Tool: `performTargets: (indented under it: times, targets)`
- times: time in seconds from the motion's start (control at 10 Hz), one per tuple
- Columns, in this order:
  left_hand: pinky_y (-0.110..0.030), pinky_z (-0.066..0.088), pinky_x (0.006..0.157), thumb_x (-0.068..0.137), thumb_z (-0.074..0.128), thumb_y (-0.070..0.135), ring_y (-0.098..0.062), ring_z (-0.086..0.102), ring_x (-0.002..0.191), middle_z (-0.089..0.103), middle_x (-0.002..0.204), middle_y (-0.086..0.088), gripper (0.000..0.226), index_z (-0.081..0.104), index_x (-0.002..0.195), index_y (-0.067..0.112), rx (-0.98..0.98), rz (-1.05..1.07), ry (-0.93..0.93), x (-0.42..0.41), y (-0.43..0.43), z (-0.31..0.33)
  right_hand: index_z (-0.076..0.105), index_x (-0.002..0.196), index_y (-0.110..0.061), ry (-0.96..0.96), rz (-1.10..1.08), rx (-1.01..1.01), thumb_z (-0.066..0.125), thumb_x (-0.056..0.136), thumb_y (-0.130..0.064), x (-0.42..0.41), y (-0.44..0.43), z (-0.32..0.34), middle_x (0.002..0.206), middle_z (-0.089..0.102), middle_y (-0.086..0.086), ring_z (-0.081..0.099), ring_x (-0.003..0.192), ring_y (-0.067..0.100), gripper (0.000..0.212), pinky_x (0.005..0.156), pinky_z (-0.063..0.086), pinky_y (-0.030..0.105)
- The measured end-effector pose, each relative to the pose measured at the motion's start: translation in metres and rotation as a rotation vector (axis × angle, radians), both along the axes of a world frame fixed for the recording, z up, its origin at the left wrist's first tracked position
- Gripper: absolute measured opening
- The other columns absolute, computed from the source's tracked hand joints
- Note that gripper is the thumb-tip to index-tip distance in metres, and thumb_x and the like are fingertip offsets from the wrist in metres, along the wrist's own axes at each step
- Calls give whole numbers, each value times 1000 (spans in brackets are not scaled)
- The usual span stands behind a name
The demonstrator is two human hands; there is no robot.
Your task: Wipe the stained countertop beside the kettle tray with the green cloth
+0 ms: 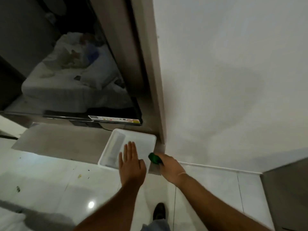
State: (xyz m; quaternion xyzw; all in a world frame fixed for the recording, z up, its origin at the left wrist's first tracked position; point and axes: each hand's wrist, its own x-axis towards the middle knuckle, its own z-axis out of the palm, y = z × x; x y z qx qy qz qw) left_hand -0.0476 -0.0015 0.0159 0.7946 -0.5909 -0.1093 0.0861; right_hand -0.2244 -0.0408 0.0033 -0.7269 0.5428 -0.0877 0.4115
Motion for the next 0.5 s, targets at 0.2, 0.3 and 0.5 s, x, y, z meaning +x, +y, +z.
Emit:
performTargets:
  times: [0.2, 0.3, 0.5]
  targets:
    - [-49, 6, 134, 96, 26, 36, -23, 4, 164, 9, 177, -8, 78, 7, 168, 13, 0, 66, 83, 76, 12, -10, 33, 153, -36, 101, -97, -47, 58, 97, -17, 117, -31, -17, 150, 49, 2, 56, 128, 31, 64, 111, 43, 43]
    - [-49, 8, 134, 96, 24, 37, -21, 5, 164, 10, 177, -7, 77, 8, 168, 14, -3, 33, 61, 98, 15, -26, 30, 154, -39, 94, -28, 7, 60, 97, -26, 146, -34, -47, 163, 27, 4, 37, 143, 33, 66, 120, 28, 48]
    - [-49, 15, 133, 99, 36, 31, -21, 7, 164, 12, 177, -6, 76, 9, 168, 16, 51, -83, 87, 113, 27, -51, 13, 161, -22, 147, 95, -161, 49, 102, -24, 161, 2, -84, 169, -1, 4, 1, 155, 30, 69, 125, 7, 48]
